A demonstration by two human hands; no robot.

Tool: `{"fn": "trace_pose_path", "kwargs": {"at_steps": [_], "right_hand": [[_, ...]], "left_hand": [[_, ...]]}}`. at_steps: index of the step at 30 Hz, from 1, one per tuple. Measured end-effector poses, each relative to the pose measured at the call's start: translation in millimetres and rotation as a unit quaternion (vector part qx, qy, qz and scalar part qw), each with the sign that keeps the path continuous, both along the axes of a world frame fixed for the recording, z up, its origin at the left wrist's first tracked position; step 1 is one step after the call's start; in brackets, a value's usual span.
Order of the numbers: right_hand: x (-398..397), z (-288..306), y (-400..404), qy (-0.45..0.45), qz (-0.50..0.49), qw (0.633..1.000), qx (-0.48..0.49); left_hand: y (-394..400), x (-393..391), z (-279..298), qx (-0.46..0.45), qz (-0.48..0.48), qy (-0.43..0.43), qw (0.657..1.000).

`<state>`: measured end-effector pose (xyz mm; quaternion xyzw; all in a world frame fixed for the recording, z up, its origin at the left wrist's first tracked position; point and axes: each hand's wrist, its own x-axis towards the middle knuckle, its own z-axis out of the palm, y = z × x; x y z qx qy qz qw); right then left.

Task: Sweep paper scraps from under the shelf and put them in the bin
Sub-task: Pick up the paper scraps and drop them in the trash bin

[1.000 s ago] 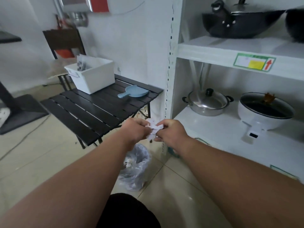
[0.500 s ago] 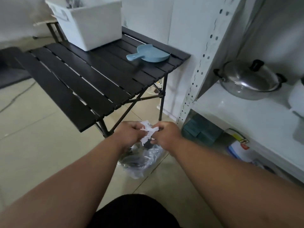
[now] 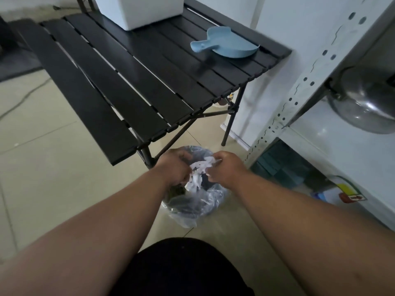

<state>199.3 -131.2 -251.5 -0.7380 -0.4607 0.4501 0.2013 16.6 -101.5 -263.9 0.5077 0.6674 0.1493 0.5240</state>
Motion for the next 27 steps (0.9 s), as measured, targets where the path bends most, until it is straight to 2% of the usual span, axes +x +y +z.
{"fn": "trace_pose_path", "kwargs": {"at_steps": [2, 3, 6, 10, 13, 16, 18, 22, 27], "right_hand": [[-3.1, -6.5, 2.9, 0.000, -0.016, 1.000, 0.007], [-4.5, -9.3, 3.3, -0.004, -0.021, 1.000, 0.016], [-5.6, -16.8, 4.3, 0.029, -0.025, 0.999, 0.034], [-5.2, -20.7, 6.4, 0.093, -0.015, 0.996, -0.002], [-8.7, -19.8, 1.3, 0.111, 0.052, 0.991, -0.059], [-3.1, -11.9, -6.5, 0.146, 0.084, 0.985, -0.048], [6.0, -5.6, -11.3, 0.193, 0.041, 0.980, -0.032], [39.6, 6.4, -31.1, 0.079, 0.007, 0.996, 0.029], [104.3, 28.0, -83.5, 0.067, -0.068, 0.994, 0.057]], "left_hand": [[1.3, -3.0, -0.7, 0.020, -0.040, 0.055, 0.998], [1.0, -4.9, -1.2, 0.032, -0.024, 0.068, 0.997], [-1.3, -7.3, -1.6, 0.055, 0.011, 0.045, 0.997], [-0.3, -7.2, -3.0, 0.070, -0.031, 0.048, 0.996], [1.4, -7.4, -5.7, 0.036, -0.060, 0.022, 0.997], [-0.3, -4.1, -10.4, 0.012, -0.081, -0.011, 0.997], [-1.1, 2.0, -10.7, 0.016, -0.085, -0.008, 0.996], [-6.1, 40.1, -0.6, 0.057, -0.126, 0.011, 0.990], [-33.3, 117.8, 13.4, 0.113, -0.235, 0.004, 0.965]]}}
